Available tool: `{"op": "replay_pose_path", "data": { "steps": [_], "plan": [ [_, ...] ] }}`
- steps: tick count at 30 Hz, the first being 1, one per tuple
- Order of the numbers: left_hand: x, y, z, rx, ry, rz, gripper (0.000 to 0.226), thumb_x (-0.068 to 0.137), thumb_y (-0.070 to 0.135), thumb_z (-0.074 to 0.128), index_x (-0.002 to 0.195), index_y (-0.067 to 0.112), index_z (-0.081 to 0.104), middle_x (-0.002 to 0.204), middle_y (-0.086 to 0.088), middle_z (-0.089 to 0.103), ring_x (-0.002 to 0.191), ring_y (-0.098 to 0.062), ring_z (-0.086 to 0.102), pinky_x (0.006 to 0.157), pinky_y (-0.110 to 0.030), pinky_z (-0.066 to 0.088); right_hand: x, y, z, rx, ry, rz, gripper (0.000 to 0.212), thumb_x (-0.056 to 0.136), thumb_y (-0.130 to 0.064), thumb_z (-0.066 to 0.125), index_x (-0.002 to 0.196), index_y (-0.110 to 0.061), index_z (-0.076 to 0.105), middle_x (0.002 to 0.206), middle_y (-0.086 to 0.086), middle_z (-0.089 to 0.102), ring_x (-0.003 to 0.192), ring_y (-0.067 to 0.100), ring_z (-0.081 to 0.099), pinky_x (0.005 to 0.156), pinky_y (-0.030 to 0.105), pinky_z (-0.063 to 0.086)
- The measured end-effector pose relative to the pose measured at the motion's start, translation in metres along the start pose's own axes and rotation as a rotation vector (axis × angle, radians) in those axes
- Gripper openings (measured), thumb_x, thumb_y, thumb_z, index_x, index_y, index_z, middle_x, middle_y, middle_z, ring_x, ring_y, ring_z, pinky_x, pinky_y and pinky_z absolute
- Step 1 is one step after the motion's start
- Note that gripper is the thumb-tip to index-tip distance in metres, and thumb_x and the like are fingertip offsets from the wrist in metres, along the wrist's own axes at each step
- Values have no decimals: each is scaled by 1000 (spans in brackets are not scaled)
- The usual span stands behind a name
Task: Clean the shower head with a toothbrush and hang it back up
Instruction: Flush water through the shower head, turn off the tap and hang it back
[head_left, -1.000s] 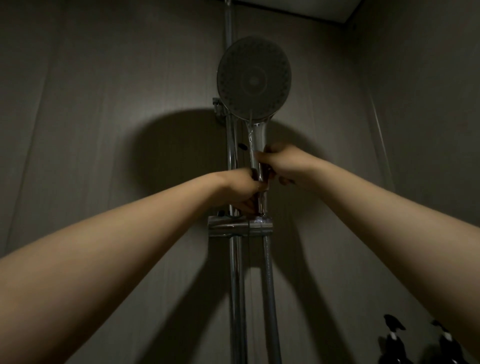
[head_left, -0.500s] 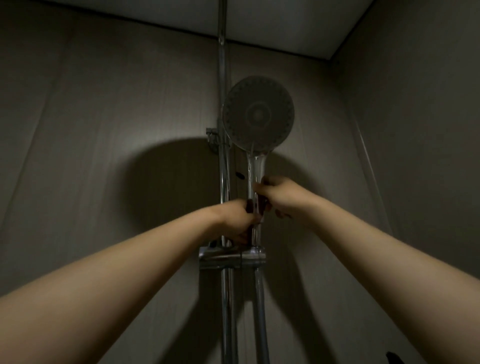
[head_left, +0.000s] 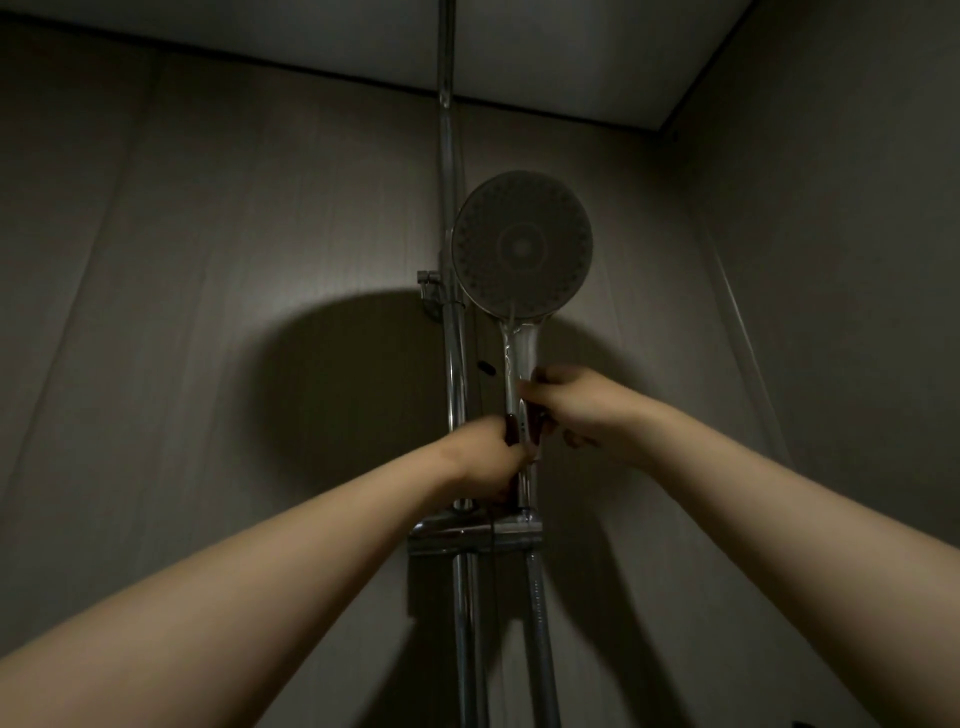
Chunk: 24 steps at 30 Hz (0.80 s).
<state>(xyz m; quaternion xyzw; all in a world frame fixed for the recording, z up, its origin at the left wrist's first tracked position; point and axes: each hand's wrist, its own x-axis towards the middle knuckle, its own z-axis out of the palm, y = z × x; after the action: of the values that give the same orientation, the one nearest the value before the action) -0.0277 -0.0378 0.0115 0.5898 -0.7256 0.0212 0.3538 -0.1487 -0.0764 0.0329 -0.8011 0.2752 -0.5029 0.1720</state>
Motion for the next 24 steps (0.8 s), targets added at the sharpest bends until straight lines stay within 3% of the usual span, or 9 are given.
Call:
{"op": "replay_pose_path", "data": {
  "steps": [2, 4, 6, 11, 13, 19, 24],
  "plan": [
    [-2, -1, -1, 0, 1, 3, 22, 99, 24, 42, 78, 20, 50, 75, -4, 49, 85, -24, 50, 86, -39, 45, 2, 1, 2, 6, -7, -13, 16, 99, -30, 45, 103, -15, 49, 71, 0, 51, 54, 9, 44, 35, 13, 31],
    [-2, -2, -2, 24, 9, 0, 15, 98, 22, 44, 95, 14, 56, 83, -7, 52, 87, -23, 51, 89, -40, 46, 3, 1, 4, -11, -17, -16, 15, 98, -31, 46, 99, -16, 50, 70, 0, 51, 55, 9, 44, 34, 13, 31],
    [-2, -2, 0, 57, 21, 8, 22, 97, 19, 46, 111, 7, 57, 83, -5, 53, 84, -20, 51, 85, -37, 45, 2, 4, 7, -13, -32, -13, 15, 98, -30, 47, 91, -17, 52, 69, 0, 51, 52, 9, 43, 32, 12, 30],
    [-8, 0, 7, 68, 65, 57, 26, 95, 25, 52, 113, 8, 61, 103, -14, 64, 95, -26, 60, 87, -38, 48, -9, 19, 17, 32, -72, -12, 18, 97, -26, 49, 88, -12, 56, 64, 1, 48, 50, 9, 41, 34, 15, 30],
    [-10, -1, 8, 69, 69, 61, 24, 88, 16, 62, 112, 12, 60, 101, -10, 64, 99, -25, 61, 82, -35, 49, -12, 25, 19, 65, -72, -4, 22, 97, -27, 48, 80, -15, 55, 62, 0, 50, 50, 9, 43, 36, 17, 31],
    [-16, -4, 17, 202, 132, 80, 60, 74, 11, 76, 127, 16, 48, 123, -4, 57, 117, -20, 54, 86, -24, 41, -17, 27, 21, 145, -43, 2, 25, 98, -26, 48, 76, -17, 53, 62, -1, 50, 46, 4, 46, 34, 12, 31],
    [-21, -3, 20, 189, 150, 135, 43, 86, 18, 65, 126, 14, 50, 122, -7, 59, 115, -22, 56, 91, -27, 45, -16, 32, 25, 182, -14, 21, 18, 97, -26, 49, 90, -10, 55, 64, 0, 50, 53, 7, 46, 33, 10, 30]
  ]
}}
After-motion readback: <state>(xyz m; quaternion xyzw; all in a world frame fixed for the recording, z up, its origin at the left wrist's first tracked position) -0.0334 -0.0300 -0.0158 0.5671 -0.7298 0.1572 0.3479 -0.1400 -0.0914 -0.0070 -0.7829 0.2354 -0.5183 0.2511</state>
